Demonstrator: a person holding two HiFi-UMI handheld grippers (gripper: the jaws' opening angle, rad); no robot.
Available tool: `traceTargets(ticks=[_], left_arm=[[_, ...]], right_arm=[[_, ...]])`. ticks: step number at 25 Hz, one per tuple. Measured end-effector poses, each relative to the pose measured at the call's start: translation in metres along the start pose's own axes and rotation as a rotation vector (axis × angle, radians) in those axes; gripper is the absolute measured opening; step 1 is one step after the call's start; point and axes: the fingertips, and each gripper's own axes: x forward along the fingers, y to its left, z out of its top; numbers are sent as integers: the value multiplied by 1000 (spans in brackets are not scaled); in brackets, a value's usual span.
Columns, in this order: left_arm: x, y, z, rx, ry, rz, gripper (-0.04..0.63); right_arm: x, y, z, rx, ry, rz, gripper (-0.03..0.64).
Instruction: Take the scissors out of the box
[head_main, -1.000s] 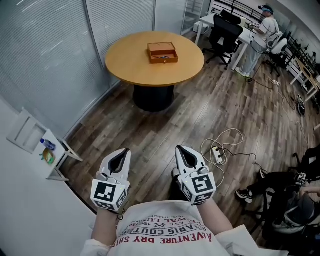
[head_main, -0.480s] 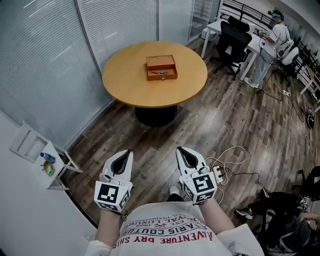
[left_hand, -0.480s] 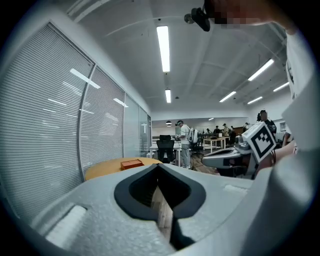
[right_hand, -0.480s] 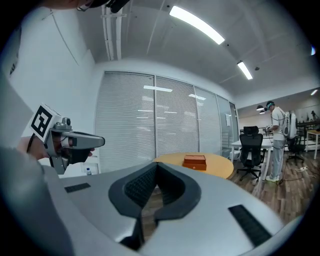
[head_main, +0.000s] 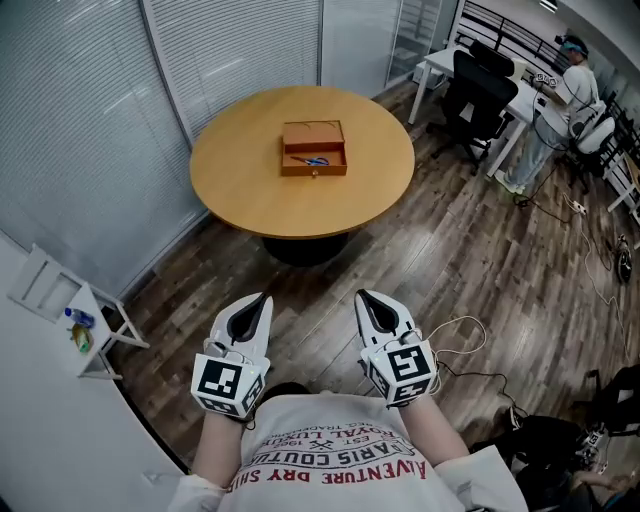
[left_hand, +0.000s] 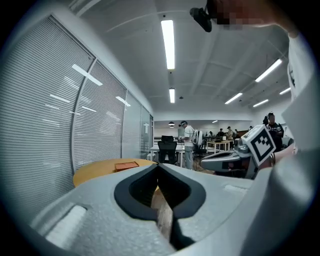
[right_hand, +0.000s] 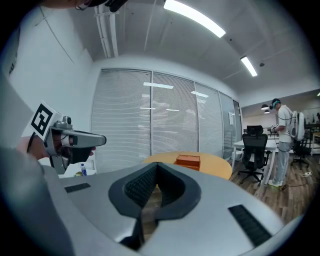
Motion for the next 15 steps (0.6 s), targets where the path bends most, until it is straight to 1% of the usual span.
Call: traceTargets(ticks=[3,8,13,15], left_arm=[[20,5,-5,1,17,-2,9],[60,38,-16,-21,44,8,9],[104,76,-12,-13,35,-37,9],[120,94,-8,-12,34,-61,9]], right_arm=[[15,-14,-7,14,15,6,8],[60,-37,-13,30,39,0,8],[104,-57,9,37,-16,-66,8],[125,-62,16,37,-20,-89,8]])
